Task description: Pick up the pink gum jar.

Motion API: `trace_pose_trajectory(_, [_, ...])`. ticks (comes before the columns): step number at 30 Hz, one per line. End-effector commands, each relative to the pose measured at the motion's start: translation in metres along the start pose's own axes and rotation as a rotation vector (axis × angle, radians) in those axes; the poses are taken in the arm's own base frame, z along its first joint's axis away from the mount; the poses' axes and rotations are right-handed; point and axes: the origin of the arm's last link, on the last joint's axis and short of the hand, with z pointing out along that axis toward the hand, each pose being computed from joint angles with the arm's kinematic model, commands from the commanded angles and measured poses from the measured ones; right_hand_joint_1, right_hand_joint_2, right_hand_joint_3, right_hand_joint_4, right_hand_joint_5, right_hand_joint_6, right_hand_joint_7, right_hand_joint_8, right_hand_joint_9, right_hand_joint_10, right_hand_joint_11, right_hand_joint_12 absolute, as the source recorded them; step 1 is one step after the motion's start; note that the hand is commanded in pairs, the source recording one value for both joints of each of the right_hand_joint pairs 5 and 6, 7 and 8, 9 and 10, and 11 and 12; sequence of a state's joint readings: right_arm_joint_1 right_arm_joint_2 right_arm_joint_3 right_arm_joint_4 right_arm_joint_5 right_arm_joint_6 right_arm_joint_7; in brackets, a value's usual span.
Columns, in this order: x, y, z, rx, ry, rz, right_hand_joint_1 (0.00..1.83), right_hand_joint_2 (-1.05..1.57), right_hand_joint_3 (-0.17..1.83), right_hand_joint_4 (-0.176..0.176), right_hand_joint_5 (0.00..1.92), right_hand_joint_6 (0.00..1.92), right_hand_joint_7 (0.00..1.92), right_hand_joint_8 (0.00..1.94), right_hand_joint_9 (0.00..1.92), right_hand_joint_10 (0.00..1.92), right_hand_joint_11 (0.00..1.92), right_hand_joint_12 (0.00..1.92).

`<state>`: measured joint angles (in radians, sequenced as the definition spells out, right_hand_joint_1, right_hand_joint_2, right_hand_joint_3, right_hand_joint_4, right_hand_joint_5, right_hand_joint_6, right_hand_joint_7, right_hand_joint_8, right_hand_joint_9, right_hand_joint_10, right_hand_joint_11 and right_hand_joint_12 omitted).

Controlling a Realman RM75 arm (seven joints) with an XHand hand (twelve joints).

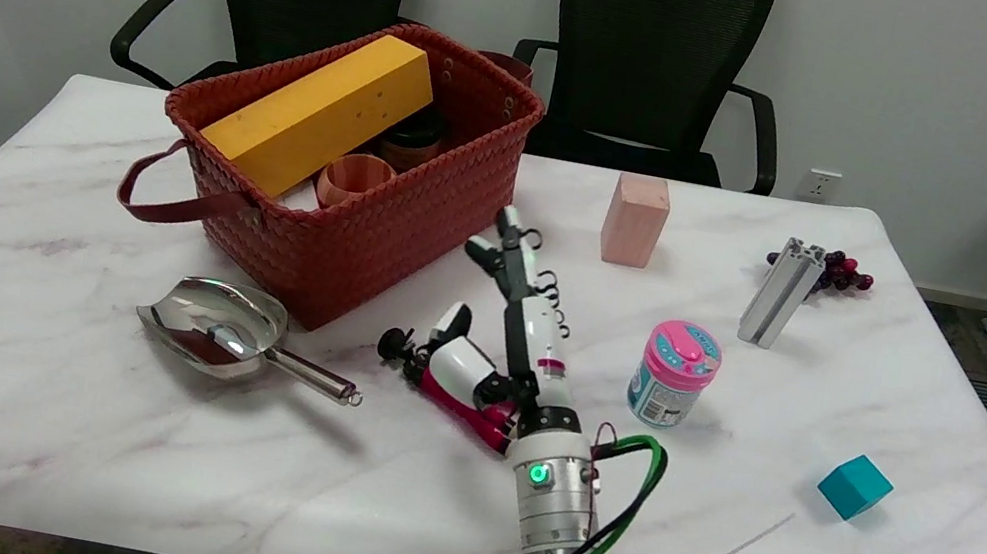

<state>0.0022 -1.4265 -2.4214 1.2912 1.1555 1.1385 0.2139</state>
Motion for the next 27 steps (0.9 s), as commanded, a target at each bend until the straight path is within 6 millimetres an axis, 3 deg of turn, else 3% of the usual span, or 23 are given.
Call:
trace_pose_trajectory(1, [0.016,-0.028,-0.013,0.101,0.223,0.089,1.02,0.64,1.27,0.0,0.0,0.0,0.02,0.02,0.09,0.09,0.0,0.0])
trace_pose_trajectory(6, [0.018,-0.034,-0.01,0.106,0.234,0.103,1.01,0.49,0.99,0.0,0.0,0.0,0.0,0.0,0.0,0.0,0.0,0.0])
trace_pose_trajectory(17, [0.035,-0.033,-0.02,0.028,0.403,-0.053,0.96,0.53,0.49,0.0,0.0,0.0,0.0,0.0,0.0,0.0,0.0,0.0])
trace_pose_trajectory(21, [0.044,-0.026,-0.028,-0.022,0.476,-0.089,0.96,0.49,0.02,0.0,0.0,0.0,0.0,0.0,0.0,0.0,0.0,0.0])
trace_pose_trajectory(27, [0.058,-0.016,-0.036,-0.097,0.576,-0.168,0.97,0.44,-0.07,0.0,0.0,0.0,0.0,0.0,0.0,0.0,0.0,0.0])
